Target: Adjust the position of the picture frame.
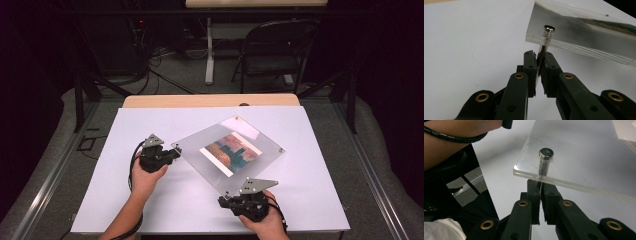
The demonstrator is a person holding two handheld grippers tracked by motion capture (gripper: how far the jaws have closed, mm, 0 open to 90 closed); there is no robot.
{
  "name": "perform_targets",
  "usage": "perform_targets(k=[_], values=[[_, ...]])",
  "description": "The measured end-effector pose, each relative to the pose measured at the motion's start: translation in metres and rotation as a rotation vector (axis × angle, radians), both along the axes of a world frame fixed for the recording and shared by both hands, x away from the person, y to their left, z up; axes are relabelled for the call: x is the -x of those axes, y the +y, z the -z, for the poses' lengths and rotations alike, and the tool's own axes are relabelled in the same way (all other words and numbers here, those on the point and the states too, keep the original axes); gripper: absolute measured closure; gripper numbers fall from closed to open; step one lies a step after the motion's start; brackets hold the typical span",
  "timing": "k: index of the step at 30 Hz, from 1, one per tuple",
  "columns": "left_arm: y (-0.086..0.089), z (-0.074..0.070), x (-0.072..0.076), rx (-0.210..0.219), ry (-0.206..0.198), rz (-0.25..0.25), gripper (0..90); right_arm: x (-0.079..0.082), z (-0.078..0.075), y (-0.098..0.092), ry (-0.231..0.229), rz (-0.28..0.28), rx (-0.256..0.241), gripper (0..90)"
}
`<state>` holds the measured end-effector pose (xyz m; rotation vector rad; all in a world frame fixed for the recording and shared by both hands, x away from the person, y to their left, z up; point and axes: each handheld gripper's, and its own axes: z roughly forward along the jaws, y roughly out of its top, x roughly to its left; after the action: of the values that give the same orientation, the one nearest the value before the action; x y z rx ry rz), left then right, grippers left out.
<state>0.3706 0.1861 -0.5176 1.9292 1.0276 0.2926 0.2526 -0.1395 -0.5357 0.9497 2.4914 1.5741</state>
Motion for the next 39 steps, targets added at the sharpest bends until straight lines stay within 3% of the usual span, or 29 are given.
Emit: perform_targets(k=[3, 9, 21, 29, 39], values=[[0.009, -0.002, 0.013, 0.001, -0.012, -0.001, 84.0, -0.005, -0.002, -0.008, 0.010, 0.032, -0.014, 85.7], [0.015, -0.002, 0.040, 0.028, 0.007, 0.019, 85.0, -0.018, -0.004, -0.028, 0.019, 0.116, -0.026, 85.7], [-0.004, -0.005, 0.075, 0.103, 0.027, 0.069, 85.1, -0.037, -0.010, -0.063, -0.017, 0.256, -0.018, 85.5], [-0.010, -0.003, 0.074, 0.105, 0.030, 0.062, 85.0, -0.045, -0.010, -0.069, -0.027, 0.303, 0.002, 85.5], [-0.006, -0.006, 0.053, 0.127, 0.032, 0.003, 84.9, -0.063, -0.014, -0.060, -0.030, 0.320, -0.003, 85.5]])
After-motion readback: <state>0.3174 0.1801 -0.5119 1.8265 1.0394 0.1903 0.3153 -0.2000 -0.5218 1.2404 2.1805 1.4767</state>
